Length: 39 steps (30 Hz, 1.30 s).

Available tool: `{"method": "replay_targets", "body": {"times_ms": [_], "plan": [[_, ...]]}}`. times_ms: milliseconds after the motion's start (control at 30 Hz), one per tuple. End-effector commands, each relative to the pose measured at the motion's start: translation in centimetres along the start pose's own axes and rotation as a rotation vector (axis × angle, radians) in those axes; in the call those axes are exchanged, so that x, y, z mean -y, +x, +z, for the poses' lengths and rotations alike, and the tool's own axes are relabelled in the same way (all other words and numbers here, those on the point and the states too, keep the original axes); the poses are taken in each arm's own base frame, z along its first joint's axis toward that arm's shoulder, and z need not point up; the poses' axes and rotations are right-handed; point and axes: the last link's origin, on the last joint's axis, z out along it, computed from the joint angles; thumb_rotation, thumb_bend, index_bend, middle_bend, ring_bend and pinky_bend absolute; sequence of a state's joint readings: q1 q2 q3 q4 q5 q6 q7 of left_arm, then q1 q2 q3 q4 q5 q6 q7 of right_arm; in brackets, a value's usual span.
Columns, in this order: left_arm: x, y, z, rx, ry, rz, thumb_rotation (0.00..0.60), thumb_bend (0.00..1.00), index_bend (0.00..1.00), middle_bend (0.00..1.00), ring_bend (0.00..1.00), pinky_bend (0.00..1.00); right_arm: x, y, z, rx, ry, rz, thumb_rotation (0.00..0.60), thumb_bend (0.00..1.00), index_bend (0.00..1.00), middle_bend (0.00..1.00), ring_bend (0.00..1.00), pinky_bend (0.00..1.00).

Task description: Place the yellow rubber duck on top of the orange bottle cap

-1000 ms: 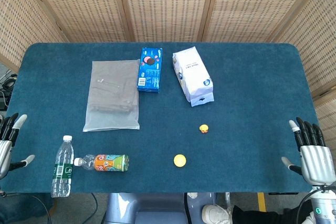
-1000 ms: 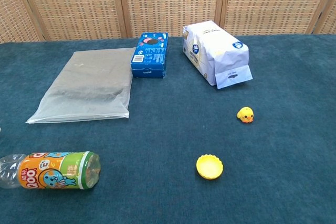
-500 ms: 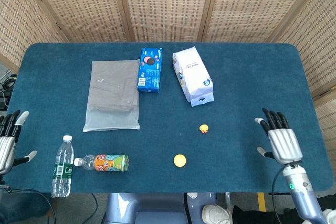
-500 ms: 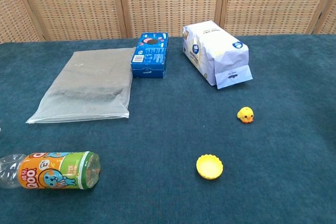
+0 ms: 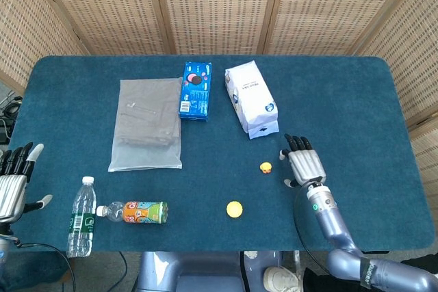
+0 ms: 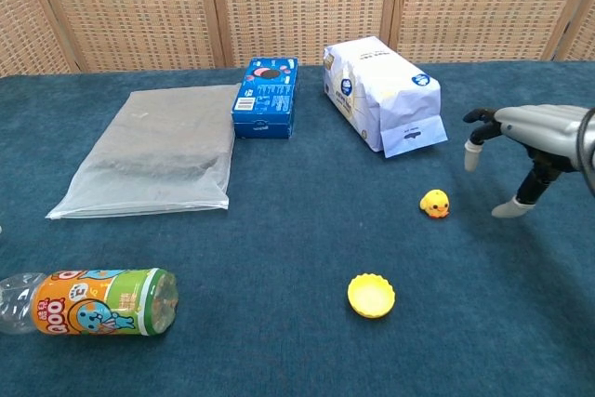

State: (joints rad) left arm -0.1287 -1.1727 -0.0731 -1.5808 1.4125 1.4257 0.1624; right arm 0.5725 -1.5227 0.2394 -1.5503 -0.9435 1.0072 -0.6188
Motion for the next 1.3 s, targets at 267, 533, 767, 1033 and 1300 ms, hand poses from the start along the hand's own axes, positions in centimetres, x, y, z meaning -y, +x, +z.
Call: {"method": "replay_targets", "body": {"times_ms": [267,533,767,1033,1300], "plan": [[0.0,0.0,0.0,0.002,-0.002,-0.001,0.600,0.00,0.00,0.00,0.00,0.00,1.6,-1.1,1.8,0.007,-0.022,-0.018,0.600,0.09,0.40,0.00,0.00,0.00],[-0.1,-0.1,0.0,0.006,-0.006,0.001,0.600,0.00,0.00,0.00,0.00,0.00,2.1,-1.5,2.2,0.018,-0.030,0.009,0.600,0.17,0.42,0.00,0.00,0.00],[-0.1,-0.2,0.1,0.009,-0.003,0.000,0.600,0.00,0.00,0.00,0.00,0.00,3.0,-1.8,3.0,0.029,-0.052,0.050,0.600,0.22,0.43,0.00,0.00,0.00],[0.0,-0.2,0.3,0.012,-0.001,0.000,0.600,0.00,0.00,0.00,0.00,0.00,4.1,-2.3,3.3,0.044,-0.053,0.065,0.600,0.22,0.43,0.00,0.00,0.00],[0.2,-0.2,0.3,0.012,0.003,-0.004,0.600,0.00,0.00,0.00,0.00,0.00,4.2,-2.5,3.5,0.040,-0.066,0.045,0.600,0.24,0.51,0.00,0.00,0.00]]}}
